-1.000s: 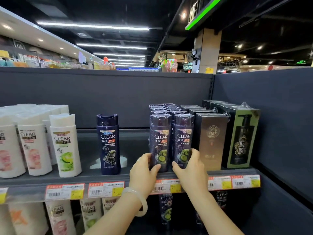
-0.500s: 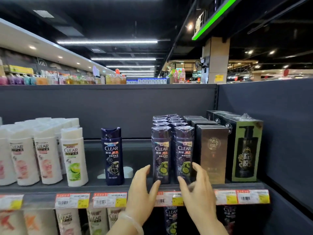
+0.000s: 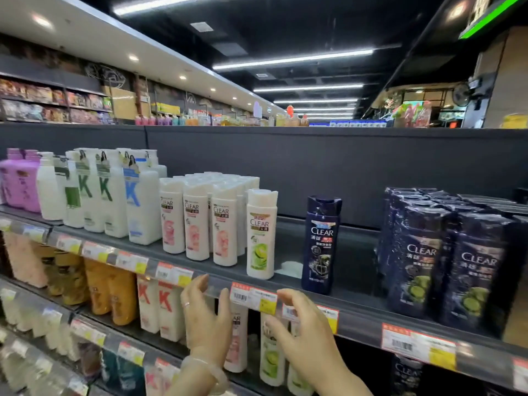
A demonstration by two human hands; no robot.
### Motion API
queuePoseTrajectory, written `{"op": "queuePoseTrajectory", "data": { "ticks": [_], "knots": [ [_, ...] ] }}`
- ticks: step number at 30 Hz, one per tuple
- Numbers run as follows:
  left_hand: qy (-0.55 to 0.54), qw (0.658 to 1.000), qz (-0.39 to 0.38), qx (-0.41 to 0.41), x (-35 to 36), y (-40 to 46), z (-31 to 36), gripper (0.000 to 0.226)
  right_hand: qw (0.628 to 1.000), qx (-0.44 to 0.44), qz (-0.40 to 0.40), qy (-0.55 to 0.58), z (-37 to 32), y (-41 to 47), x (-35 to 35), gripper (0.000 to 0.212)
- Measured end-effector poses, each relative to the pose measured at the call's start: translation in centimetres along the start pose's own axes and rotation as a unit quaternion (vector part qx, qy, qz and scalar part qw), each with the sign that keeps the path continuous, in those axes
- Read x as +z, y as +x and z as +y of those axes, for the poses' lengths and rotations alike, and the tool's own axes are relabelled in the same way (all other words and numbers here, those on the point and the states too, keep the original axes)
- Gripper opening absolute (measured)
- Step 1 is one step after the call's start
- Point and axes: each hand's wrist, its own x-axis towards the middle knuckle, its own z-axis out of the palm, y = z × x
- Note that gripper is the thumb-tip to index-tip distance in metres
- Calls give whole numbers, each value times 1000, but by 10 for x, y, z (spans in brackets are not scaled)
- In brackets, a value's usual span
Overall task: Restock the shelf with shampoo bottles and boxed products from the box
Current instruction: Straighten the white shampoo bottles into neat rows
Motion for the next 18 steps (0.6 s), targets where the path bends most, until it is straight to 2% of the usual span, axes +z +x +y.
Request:
{"op": "queuePoseTrajectory", "data": {
  "ticks": [4, 7, 9, 13, 18],
  "knots": [
    [-5, 1000, -9, -18, -25, 59, -24, 38, 999, 29, -5, 29, -27, 35, 39, 37],
    [28, 999, -39, 15, -31, 97, -37, 40, 998, 53, 14, 24, -48, 67, 74, 52],
    [47, 996, -67, 44, -31, 117, -42, 46, 996, 72, 49, 7, -64, 91, 99, 64],
    [36, 990, -106, 83, -19, 145, -41, 62, 979, 100, 173, -26, -83, 131, 132, 83],
    [35, 989, -131, 59, -4, 148, -42, 73, 948, 191, 243, -70, -75, 152, 147, 90]
  ]
}}
